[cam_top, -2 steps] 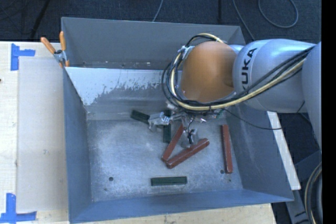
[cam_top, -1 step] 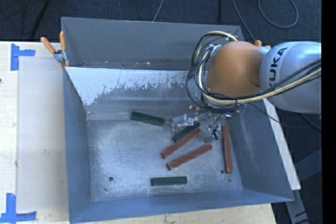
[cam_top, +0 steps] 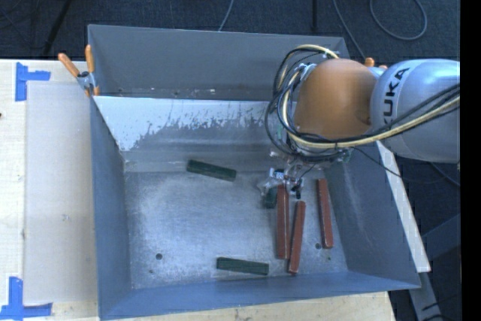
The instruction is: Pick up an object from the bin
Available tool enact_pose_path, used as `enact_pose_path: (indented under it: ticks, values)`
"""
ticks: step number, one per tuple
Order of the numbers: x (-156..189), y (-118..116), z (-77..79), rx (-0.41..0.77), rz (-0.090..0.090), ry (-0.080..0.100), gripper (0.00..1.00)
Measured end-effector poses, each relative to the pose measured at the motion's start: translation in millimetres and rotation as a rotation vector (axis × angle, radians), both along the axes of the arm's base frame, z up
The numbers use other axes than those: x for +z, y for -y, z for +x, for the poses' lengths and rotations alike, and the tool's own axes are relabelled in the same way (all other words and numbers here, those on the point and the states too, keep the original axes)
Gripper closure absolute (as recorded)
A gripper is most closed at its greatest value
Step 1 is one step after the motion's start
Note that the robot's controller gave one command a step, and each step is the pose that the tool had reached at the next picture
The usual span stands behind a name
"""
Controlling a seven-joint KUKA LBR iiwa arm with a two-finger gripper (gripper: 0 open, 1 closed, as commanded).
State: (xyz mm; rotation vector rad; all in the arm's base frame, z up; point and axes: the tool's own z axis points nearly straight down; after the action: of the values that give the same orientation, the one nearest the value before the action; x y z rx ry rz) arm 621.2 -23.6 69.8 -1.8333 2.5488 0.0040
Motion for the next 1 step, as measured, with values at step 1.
enact_pose_path:
  ticks: [1]
  values:
    - [124.0, 17.6, -4.7, 0.056, -0.003, 0.008, 1.00]
